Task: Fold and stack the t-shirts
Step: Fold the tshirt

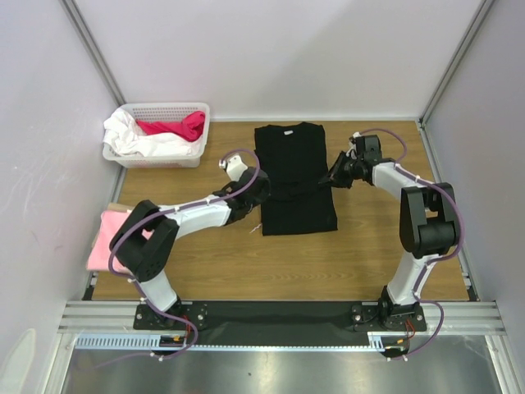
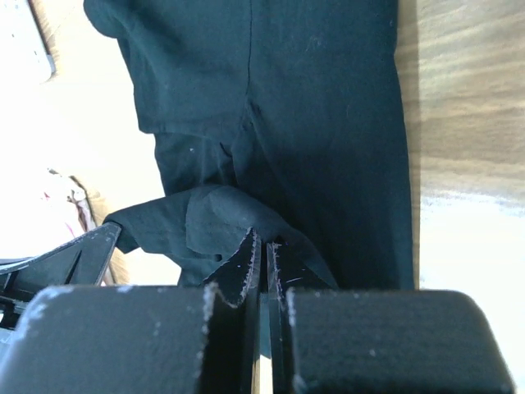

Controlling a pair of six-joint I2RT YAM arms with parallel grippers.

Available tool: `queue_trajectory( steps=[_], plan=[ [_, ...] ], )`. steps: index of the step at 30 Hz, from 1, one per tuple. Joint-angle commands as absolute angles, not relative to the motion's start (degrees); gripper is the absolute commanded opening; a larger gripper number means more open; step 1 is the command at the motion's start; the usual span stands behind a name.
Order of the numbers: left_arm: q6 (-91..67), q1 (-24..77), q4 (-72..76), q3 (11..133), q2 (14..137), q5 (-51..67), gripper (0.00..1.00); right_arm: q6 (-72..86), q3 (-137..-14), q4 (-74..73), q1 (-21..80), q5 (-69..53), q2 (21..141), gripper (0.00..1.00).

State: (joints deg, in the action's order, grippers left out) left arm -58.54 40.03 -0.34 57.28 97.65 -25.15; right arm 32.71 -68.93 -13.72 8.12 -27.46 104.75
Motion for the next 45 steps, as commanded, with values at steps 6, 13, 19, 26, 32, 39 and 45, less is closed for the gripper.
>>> queue_trajectory(
  steps=[6,13,19,26,32,39,45],
  plan=[
    [-57.22,38.23,4.48,59.50,99.93,-22.33,0.00,30.85,-72.86,-14.50,6.77,-26.89,107.31,0.00],
    [-56.78,37.62,5.54,59.76,100.99,-21.36,0.00,30.59,-72.86,-14.50,6.07,-27.51,106.88,0.00],
    [-55.90,37.53,5.71,61.08,101.25,-21.27,0.00,29.88,-73.12,-13.98,5.80,-26.28,104.24,0.00],
    [-55.46,37.27,6.85,62.40,103.27,-21.18,0.00,30.06,-73.83,-12.31,5.45,-27.51,108.01,0.00],
    [-56.60,37.00,6.50,62.49,104.50,-21.97,0.00,29.71,-75.40,-12.04,5.19,-27.51,110.12,0.00],
    [-54.94,35.86,6.85,65.12,107.66,-19.34,0.06,26.99,-78.74,-11.78,5.01,-29.62,111.80,0.09],
    [-50.54,34.54,7.64,68.11,107.76,-18.11,0.58,25.23,-83.75,-12.04,4.83,-32.34,112.94,0.49]
  ],
)
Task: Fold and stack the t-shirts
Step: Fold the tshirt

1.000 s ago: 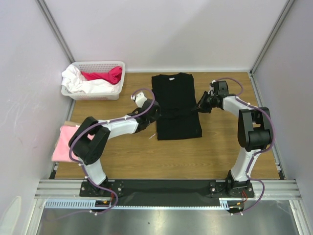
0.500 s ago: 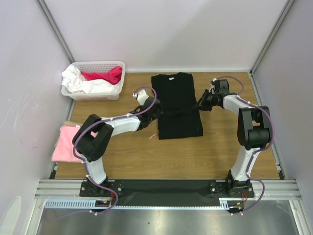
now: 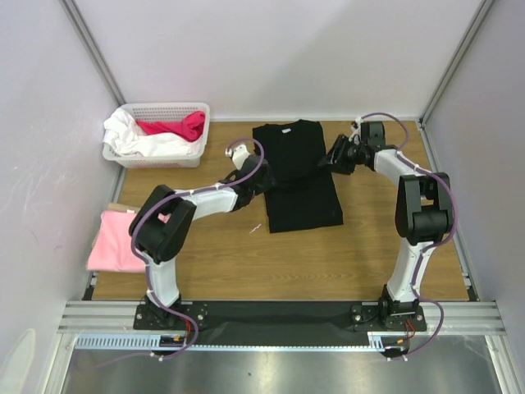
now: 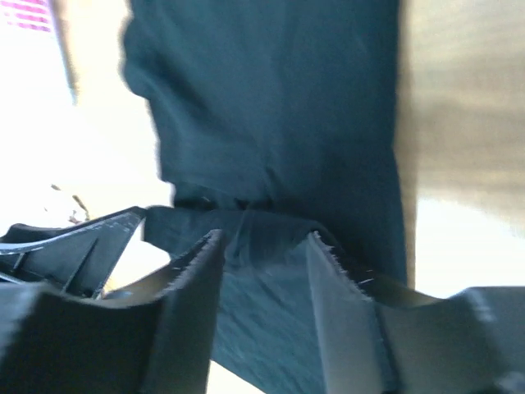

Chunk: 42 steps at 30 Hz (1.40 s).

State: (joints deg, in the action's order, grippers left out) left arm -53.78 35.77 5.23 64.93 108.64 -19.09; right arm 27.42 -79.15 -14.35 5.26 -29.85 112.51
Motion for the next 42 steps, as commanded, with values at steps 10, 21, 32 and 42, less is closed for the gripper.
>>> queue_trajectory(
  steps=[10,21,32,42],
  plan=[
    [-34.64,31.64,12.04,70.40,99.15,-13.03,0.87,25.66,-88.78,-12.83,4.48,-32.61,109.69,0.65],
    [-36.04,38.39,24.53,55.64,95.01,6.96,0.89,25.32,-63.22,-7.38,5.10,-28.76,97.39,0.67],
    [-42.09,42.36,24.08,43.00,92.47,2.73,0.86,23.56,-48.79,-7.29,4.13,-26.46,87.72,0.62],
    [-44.65,43.33,27.86,36.21,91.14,1.41,0.82,22.24,-45.00,-8.61,3.69,-22.59,84.64,0.58]
  ],
)
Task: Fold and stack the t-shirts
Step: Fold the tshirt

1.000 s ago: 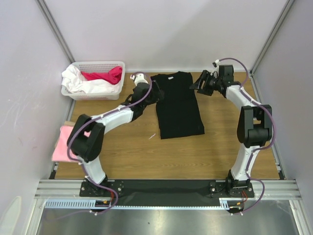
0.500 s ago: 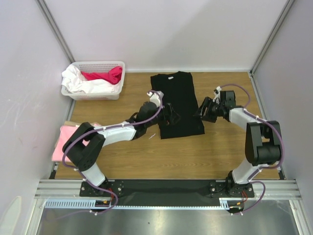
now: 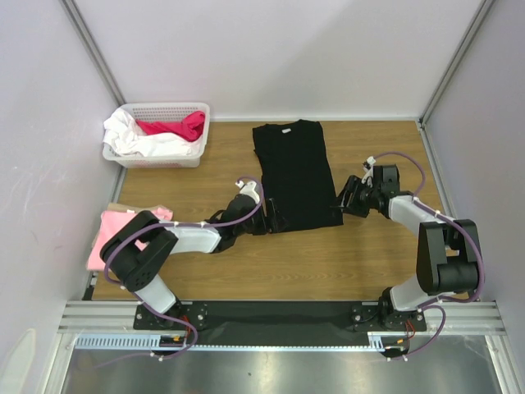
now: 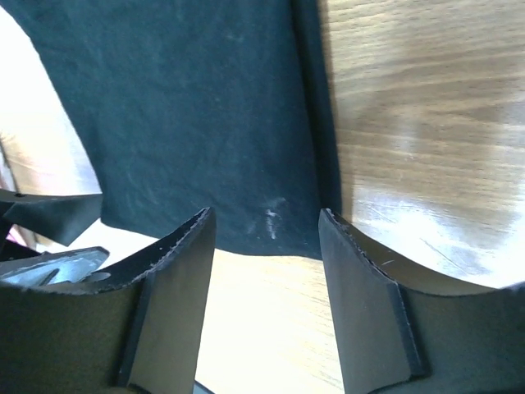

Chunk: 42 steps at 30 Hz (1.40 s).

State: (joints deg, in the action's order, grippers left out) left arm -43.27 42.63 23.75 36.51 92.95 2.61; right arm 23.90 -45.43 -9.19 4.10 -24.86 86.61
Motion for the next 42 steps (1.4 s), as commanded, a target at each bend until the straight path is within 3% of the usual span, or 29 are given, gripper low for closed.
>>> queue_trajectory(
  steps=[1,10,14,15,18,22,26,36,42],
  plan=[
    [-44.74,43.50,27.60,36.21,91.23,0.97,0.82,22.32,-44.74,-8.53,3.60,-22.41,84.81,0.58],
    [-46.67,44.03,27.77,34.28,91.76,-3.16,0.72,21.88,-43.16,-7.39,3.52,-23.20,86.40,0.55],
    [-46.76,44.12,27.86,34.19,92.81,-3.87,0.65,22.15,-42.37,-6.86,3.52,-23.20,86.48,0.47],
    [-46.93,44.12,28.04,34.28,93.07,-3.78,0.55,22.32,-42.02,-6.68,3.52,-23.38,86.57,0.44],
    [-46.93,44.12,28.47,34.98,94.56,-2.64,0.39,23.03,-40.87,-5.54,3.60,-24.52,86.92,0.40],
    [-46.58,44.12,27.34,35.51,95.36,-2.37,0.24,23.90,-39.12,-4.31,3.87,-25.66,87.01,0.28],
    [-46.06,44.12,23.65,35.51,94.05,-4.30,0.01,24.35,-37.62,-4.48,4.74,-25.66,85.70,0.20],
    [-45.79,44.21,15.21,29.36,85.09,-5.71,0.00,28.56,-31.12,-5.45,11.94,-23.12,78.15,0.00],
    [-46.85,45.61,11.00,23.82,77.89,-4.57,0.00,32.95,-24.35,-7.38,16.61,-20.92,71.12,0.00]
  ],
)
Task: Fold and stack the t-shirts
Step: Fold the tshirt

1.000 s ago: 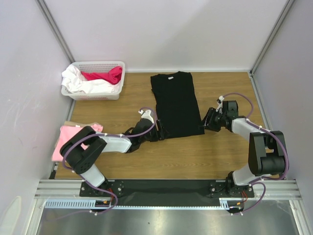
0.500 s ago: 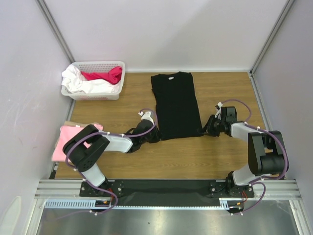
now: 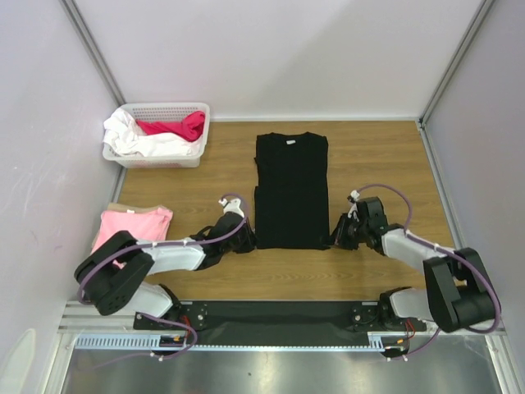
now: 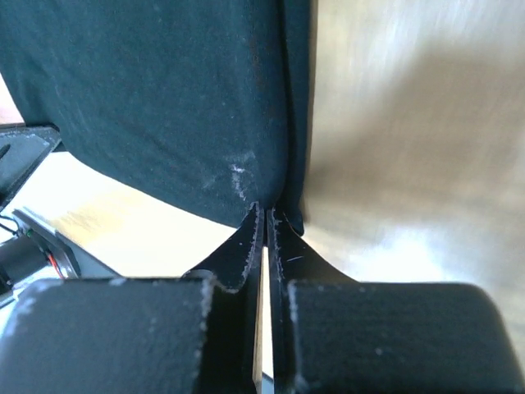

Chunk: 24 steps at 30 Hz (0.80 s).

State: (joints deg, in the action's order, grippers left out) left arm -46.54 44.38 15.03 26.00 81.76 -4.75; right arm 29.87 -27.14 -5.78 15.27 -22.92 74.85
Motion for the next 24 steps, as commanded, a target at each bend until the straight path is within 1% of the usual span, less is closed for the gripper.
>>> queue_trajectory(
  steps=[1,6,10,11,12,13,14,15,17,18,19,20,21,22,24],
  plan=[
    [-46.93,46.05,10.29,23.30,77.18,-4.40,0.00,33.74,-23.21,-8.17,16.96,-20.83,68.67,0.00],
    [-48.95,49.83,4.67,19.52,71.55,-3.87,0.00,37.69,-17.59,-11.24,20.55,-20.57,61.45,0.00],
    [-50.19,53.08,1.94,16.70,64.97,-1.41,0.01,39.89,-15.73,-14.58,23.29,-19.69,57.57,0.00],
    [-49.40,53.43,0.45,17.05,63.91,-0.80,0.06,40.16,-15.91,-15.46,23.38,-19.60,56.44,0.03],
    [-48.87,53.44,-1.91,17.66,62.94,-0.44,0.12,40.17,-16.34,-18.43,23.38,-19.25,55.82,0.21],
    [-48.35,53.44,-3.67,19.41,60.15,-0.70,0.19,39.73,-18.96,-20.28,23.38,-18.73,55.11,0.27],
    [-46.95,53.35,-7.61,20.64,58.73,-1.57,0.35,39.20,-20.90,-22.39,23.47,-17.50,54.41,0.32],
    [-46.24,53.35,-9.82,22.13,57.23,-4.63,0.45,38.59,-23.70,-26.50,23.38,-16.62,53.10,0.46],
    [-42.83,51.17,-14.39,27.67,53.55,-7.11,0.62,36.31,-32.75,-29.17,23.03,-14.34,52.56,0.52],
    [-41.32,49.24,-14.94,29.60,53.18,-7.12,0.65,35.34,-35.83,-30.40,22.68,-13.80,53.69,0.60],
    [-38.79,46.78,-15.46,33.45,53.17,-4.51,0.66,34.29,-38.90,-30.93,21.98,-13.36,54.83,0.63],
    [-37.37,41.19,-15.03,35.23,54.65,-2.66,0.68,32.10,-45.55,-31.11,20.41,-13.36,56.67,0.64],
    [-35.87,38.70,-13.81,36.72,55.89,-0.46,0.69,31.04,-48.22,-30.59,19.35,-13.71,58.52,0.65],
    [-33.51,36.67,-12.93,40.04,57.64,1.47,0.71,30.07,-51.04,-29.80,18.47,-14.93,62.89,0.65],
    [-31.74,31.66,-9.94,43.49,64.58,2.98,0.71,28.30,-57.28,-25.34,16.18,-16.43,67.30,0.65]
  ],
)
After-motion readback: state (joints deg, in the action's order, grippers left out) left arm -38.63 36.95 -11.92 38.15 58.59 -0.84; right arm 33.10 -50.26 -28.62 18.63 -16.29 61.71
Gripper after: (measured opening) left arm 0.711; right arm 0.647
